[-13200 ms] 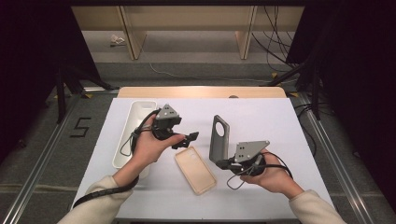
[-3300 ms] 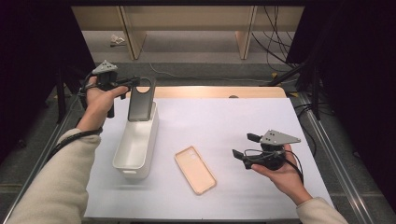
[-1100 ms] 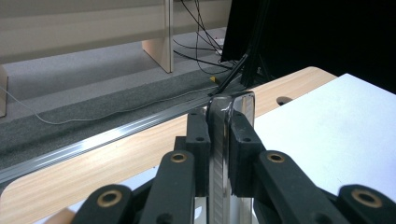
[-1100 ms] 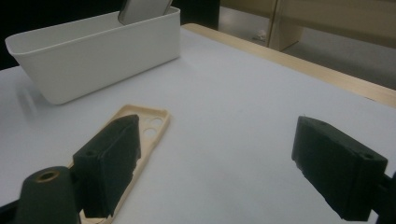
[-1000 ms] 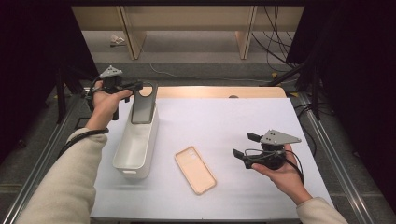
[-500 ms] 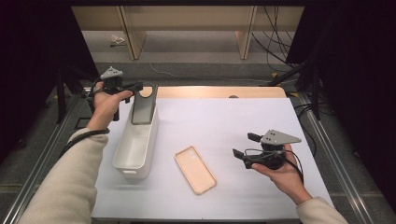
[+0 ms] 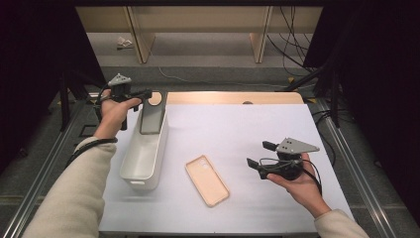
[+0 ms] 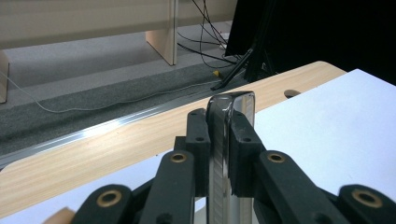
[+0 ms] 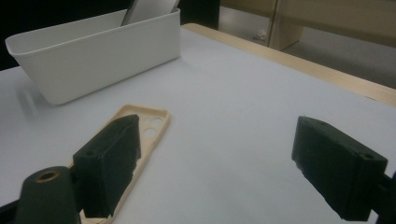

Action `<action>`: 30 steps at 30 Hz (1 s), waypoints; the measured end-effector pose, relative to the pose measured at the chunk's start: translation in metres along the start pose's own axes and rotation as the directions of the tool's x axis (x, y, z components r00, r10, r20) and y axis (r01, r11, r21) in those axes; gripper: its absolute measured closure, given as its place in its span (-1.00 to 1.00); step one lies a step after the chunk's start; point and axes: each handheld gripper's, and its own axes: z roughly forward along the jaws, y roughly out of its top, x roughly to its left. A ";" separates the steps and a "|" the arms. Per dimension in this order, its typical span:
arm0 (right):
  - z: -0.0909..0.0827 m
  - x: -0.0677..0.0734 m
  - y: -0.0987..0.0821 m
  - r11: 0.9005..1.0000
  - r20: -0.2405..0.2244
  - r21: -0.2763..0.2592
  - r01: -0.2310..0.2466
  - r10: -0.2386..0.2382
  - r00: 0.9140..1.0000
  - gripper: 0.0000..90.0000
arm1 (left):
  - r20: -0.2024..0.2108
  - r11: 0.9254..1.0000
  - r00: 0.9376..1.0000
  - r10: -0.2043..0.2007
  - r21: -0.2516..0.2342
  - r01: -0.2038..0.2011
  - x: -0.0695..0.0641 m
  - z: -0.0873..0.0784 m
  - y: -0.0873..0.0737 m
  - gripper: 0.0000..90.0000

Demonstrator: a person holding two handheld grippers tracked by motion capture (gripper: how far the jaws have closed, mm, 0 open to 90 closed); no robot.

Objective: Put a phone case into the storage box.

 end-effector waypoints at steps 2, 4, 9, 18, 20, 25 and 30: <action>0.000 0.000 0.000 1.000 -0.002 0.001 0.000 0.000 1.000 -0.63 | 0.000 1.000 1.000 -0.003 0.004 0.003 0.001 0.001 -0.001 0.79; 0.000 0.000 0.000 1.000 -0.002 0.001 0.000 0.000 1.000 -0.63 | -0.002 1.000 1.000 -0.007 0.009 0.007 0.001 0.002 -0.003 0.79; 0.000 0.000 0.000 1.000 -0.001 0.001 -0.001 0.001 1.000 -0.63 | -0.003 1.000 1.000 -0.013 0.016 0.013 0.003 0.005 -0.006 0.78; 0.000 0.000 0.000 1.000 -0.001 0.001 -0.001 0.001 1.000 -0.63 | -0.009 1.000 1.000 -0.018 0.022 0.018 0.006 0.007 -0.009 0.77; 0.000 0.000 0.000 1.000 -0.003 0.000 -0.001 0.001 1.000 -0.63 | -0.012 1.000 1.000 -0.020 0.023 0.020 0.007 0.007 -0.010 0.77; 0.001 0.000 0.000 1.000 -0.004 0.000 -0.001 0.001 1.000 -0.63 | -0.031 0.999 0.999 -0.024 0.032 0.025 0.009 0.008 -0.013 0.73; 0.001 0.000 0.000 1.000 -0.004 0.003 -0.002 0.002 1.000 -0.63 | -0.048 0.999 0.999 -0.017 0.047 0.019 0.011 0.009 -0.014 0.68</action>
